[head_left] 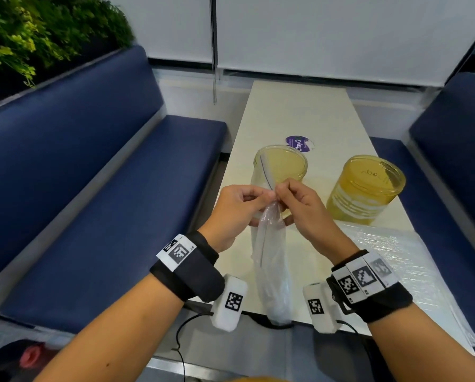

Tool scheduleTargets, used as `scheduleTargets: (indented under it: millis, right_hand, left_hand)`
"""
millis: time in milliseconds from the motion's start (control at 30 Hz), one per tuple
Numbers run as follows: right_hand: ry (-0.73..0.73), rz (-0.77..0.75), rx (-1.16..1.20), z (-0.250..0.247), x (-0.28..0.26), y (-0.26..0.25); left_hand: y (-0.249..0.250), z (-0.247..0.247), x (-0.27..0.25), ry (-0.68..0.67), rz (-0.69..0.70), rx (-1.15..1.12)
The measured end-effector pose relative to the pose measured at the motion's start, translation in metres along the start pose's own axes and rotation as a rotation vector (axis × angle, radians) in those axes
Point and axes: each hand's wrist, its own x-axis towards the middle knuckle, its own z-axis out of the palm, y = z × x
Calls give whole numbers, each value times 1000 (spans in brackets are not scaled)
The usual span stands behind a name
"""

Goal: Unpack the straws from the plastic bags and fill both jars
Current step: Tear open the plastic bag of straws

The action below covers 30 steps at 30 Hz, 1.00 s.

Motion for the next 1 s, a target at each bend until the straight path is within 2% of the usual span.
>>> scheduleTargets:
  millis: [167, 533, 700, 800, 1000]
  right_hand:
    - [-115, 102, -14, -1, -10, 8]
    - [-128, 36, 184, -15, -12, 14]
    - [-163, 32, 200, -25, -12, 12]
    - [-191, 48, 217, -30, -14, 13]
    - [-245, 106, 9, -30, -17, 9]
  left_hand:
    - [3, -1, -1, -18, -78, -53]
    - [1, 6, 0, 63, -255, -204]
    - [4, 4, -1, 7, -286, -284]
    - [7, 2, 0, -32, -300, -256]
    - [13, 9, 2, 34, -304, -238]
